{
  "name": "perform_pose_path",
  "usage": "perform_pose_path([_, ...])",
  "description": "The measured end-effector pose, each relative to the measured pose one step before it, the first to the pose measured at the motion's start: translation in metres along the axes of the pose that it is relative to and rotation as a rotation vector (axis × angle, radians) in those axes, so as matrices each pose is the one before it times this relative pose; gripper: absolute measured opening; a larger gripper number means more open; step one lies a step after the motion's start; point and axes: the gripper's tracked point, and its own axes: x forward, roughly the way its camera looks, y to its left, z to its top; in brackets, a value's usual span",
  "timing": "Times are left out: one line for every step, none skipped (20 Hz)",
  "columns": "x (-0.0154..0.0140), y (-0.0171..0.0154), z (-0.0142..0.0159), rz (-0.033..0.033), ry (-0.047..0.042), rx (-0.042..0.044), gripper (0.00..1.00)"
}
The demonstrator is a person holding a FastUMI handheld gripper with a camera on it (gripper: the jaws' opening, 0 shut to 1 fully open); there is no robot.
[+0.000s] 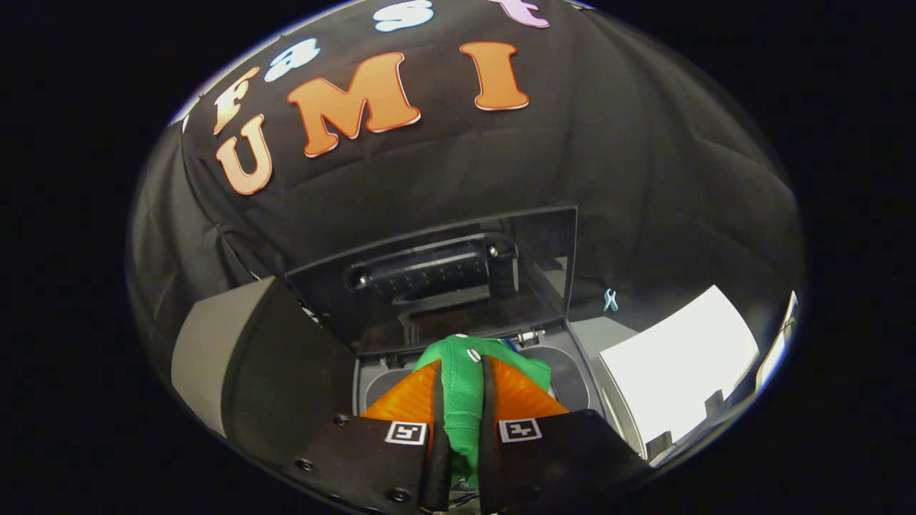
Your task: Put the clothes into the washing machine and then close the washing machine lid.
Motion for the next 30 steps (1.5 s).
perform_pose_path([0.01058,-0.00129,-0.00982,-0.00648,0.01272,-0.00171,0.23])
perform_pose_path([0.01115,0.00010,-0.00754,-0.00257,0.00272,-0.00573,0.23])
perform_pose_path([0.01076,0.00090,-0.00721,0.00388,0.00026,-0.00553,0.23])
perform_pose_path([0.00941,0.00170,-0.00988,0.00121,0.01425,-0.00074,0.23])
perform_pose_path([0.00876,0.00202,-0.01026,-0.00089,0.01547,0.00067,0.24])
perform_pose_path([0.00926,0.00104,-0.00765,-0.00426,0.00917,0.00174,0.23])
perform_pose_path([0.01002,0.00014,-0.00963,-0.00600,0.01488,-0.00394,0.24])
perform_pose_path([0.01078,-0.00090,-0.00846,-0.00527,0.01052,-0.00402,0.24])
perform_pose_path([0.01023,-0.00043,-0.00983,-0.00763,0.01328,-0.00230,0.23])
perform_pose_path([0.00894,0.00034,-0.00821,-0.00736,0.01401,-0.00112,0.23])
perform_pose_path([0.00748,-0.00047,-0.00576,-0.00674,0.01377,-0.00219,0.24])
perform_pose_path([0.00756,0.00014,-0.00577,-0.00666,0.01433,-0.00473,0.24])
perform_pose_path([0.00764,0.00075,-0.00557,-0.00528,0.01143,-0.00774,0.24])
perform_pose_path([0.00693,0.00026,-0.00397,-0.00551,0.00593,-0.00986,0.24])
perform_pose_path([0.00538,0.00054,-0.00550,-0.00330,0.00336,-0.00763,0.24])
perform_pose_path([0.00520,0.00048,-0.00635,-0.00132,0.00603,-0.00737,0.23])
perform_pose_path([0.00468,-0.00039,-0.00956,-0.00299,0.01934,-0.00930,0.24])
perform_pose_path([0.00472,0.00133,-0.00949,-0.00307,0.02108,-0.00390,0.24])
perform_pose_path([0.00417,0.00029,-0.00785,-0.00080,0.01307,0.00435,0.24])
perform_pose_path([0.00138,-0.00035,-0.00483,-0.00249,0.00882,0.00974,0.24])
perform_pose_path([0.00146,-0.00105,-0.00454,0.00064,0.00903,0.00959,0.27])
perform_pose_path([-0.00001,-0.00013,-0.00392,0.00074,0.00808,0.00580,0.28])
perform_pose_path([0.00051,-0.00156,-0.00305,0.00129,0.00530,0.00248,0.32])
perform_pose_path([-0.00120,-0.00100,-0.00237,0.00029,-0.00135,0.00189,0.32])
perform_pose_path([-0.00091,-0.00264,-0.00045,0.00024,-0.00486,0.00389,0.35])
perform_pose_path([-0.00222,-0.00150,0.00040,-0.00060,-0.00569,0.00270,0.38])
perform_pose_path([-0.00411,-0.00309,0.00031,-0.00444,-0.00679,-0.00109,0.39])
perform_pose_path([-0.00444,-0.00264,0.00263,-0.00531,-0.01184,-0.00240,0.41])
perform_pose_path([-0.00264,-0.00271,0.00328,-0.00720,-0.01254,-0.00362,0.43])
perform_pose_path([-0.00451,-0.00377,0.00420,-0.00839,-0.01163,-0.00621,0.45])
